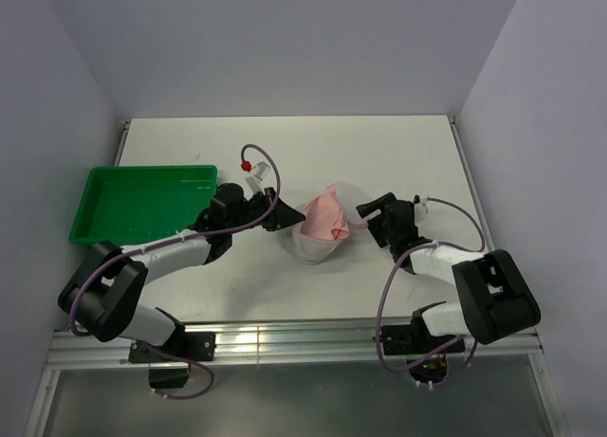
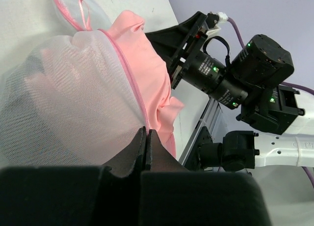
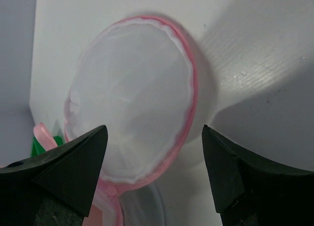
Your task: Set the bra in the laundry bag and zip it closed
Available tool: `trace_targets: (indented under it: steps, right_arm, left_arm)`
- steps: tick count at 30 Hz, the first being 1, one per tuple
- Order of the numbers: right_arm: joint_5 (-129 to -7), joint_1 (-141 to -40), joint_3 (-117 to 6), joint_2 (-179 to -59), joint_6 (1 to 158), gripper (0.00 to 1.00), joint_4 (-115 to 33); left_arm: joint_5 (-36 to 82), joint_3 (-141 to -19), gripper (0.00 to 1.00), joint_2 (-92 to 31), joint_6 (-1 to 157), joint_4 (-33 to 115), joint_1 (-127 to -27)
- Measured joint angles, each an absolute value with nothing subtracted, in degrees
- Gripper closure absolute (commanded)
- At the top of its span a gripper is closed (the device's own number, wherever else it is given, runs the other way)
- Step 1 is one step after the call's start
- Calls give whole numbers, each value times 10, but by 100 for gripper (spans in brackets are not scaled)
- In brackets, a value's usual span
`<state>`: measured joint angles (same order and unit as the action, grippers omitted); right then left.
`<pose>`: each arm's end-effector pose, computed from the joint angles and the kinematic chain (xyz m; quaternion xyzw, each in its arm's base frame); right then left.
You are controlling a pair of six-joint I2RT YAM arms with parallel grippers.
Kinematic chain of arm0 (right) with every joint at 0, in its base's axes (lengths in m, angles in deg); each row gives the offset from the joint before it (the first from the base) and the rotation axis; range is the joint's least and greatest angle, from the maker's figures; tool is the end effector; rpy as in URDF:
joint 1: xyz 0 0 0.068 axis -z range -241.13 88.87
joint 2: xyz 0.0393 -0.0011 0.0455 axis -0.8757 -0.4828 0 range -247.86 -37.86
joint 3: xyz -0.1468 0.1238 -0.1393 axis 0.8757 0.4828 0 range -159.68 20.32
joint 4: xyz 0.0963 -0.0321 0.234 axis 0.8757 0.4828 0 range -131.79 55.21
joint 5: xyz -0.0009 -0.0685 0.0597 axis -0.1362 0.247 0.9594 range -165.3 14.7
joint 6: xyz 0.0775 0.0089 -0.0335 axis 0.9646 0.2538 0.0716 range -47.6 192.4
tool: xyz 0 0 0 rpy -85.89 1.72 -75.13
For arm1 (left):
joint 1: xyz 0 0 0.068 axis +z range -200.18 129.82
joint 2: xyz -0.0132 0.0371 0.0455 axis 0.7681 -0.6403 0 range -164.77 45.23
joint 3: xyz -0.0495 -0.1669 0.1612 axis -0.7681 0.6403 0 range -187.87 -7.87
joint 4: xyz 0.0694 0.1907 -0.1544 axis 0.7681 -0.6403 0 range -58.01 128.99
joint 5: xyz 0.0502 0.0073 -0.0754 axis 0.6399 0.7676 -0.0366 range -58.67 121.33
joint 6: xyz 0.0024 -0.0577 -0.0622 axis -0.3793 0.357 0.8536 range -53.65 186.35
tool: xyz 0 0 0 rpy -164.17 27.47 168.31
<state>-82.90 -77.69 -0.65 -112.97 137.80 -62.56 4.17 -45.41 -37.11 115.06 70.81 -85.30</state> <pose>0.2648 0.0685 0.0937 0.3918 0.7868 0.2663 0.3956 0.2567 -0.2222 0.1818 0.0552 0.7726 -0.5410 0.3276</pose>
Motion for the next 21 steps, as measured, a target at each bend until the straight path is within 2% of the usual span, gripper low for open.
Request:
trace_targets:
  steps: [2,5,6,8,9,12,16,21]
  right_arm:
    - [-829,-772,-5,-1148,1395,23,-649]
    - [-832,-762,11,-1179,1418,40,-706]
    - [-836,-759,19,-1187,1424,56,-724]
    - [-846,-757,36,-1192,1425,70,-754]
    - [-855,-756,44,-1191,1423,84,-774]
    - [-873,-755,62,-1181,1404,100,-834]
    - [-904,-773,66,-1093,1340,100,-852]
    - [-992,-891,43,-900,1196,100,-811]
  left_arm:
    - [41,-456,100,-371,1150,705,-853]
    - [40,-458,100,-369,1146,700,-853]
    - [41,-458,100,-367,1142,695,-853]
    - [41,-459,100,-363,1137,686,-853]
    - [42,-462,100,-361,1133,675,-853]
    - [45,-465,100,-354,1123,656,-853]
    - [49,-472,100,-348,1118,637,-853]
    - [62,-496,100,-348,1116,619,-854]
